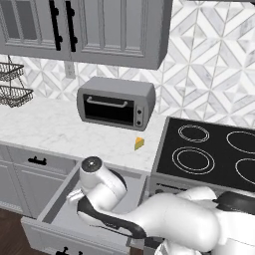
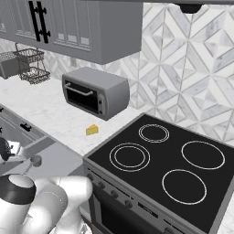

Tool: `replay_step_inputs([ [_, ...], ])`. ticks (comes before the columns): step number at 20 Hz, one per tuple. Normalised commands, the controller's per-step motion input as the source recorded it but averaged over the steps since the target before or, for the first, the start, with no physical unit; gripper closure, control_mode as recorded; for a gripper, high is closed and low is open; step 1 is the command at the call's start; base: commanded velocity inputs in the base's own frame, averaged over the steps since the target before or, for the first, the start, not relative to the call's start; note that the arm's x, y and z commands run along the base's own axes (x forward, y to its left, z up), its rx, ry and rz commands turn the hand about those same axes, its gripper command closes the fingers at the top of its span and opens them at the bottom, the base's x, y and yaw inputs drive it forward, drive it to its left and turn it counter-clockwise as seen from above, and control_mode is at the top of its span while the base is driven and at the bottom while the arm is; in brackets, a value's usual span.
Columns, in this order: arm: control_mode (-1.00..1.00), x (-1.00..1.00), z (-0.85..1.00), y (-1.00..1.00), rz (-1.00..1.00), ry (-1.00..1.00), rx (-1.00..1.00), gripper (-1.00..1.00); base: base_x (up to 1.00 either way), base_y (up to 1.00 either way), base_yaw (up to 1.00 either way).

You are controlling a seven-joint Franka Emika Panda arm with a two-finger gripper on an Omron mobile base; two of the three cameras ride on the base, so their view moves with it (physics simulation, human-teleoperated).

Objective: Pick the measuring cup from the drawer and place it on the counter.

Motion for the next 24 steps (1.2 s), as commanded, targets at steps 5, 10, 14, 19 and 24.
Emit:
replay_step_inputs([
  [5, -1.0, 0.49, -0.14, 0.11, -0.2, 0.21, 0.0, -1.0, 0.0, 0.0, 0.0],
  [10, -1.0, 0.3, -0.2, 0.21, -0.15, 0.05, -0.02, -1.0, 0.0, 0.0, 0.0],
  [14, -1.0, 0.24, -0.36, 0.3, -0.11, 0.0, -0.05, -1.0, 0.0, 0.0, 0.0],
  [19, -1.0, 0.43, -0.33, 0.1, -0.07, 0.07, -0.03, -1.0, 0.0, 0.0, 0.0],
  [24, -1.0, 0.33, -0.43, 0.15, -0.03, 0.08, -0.03, -1.0, 0.0, 0.0, 0.0],
])
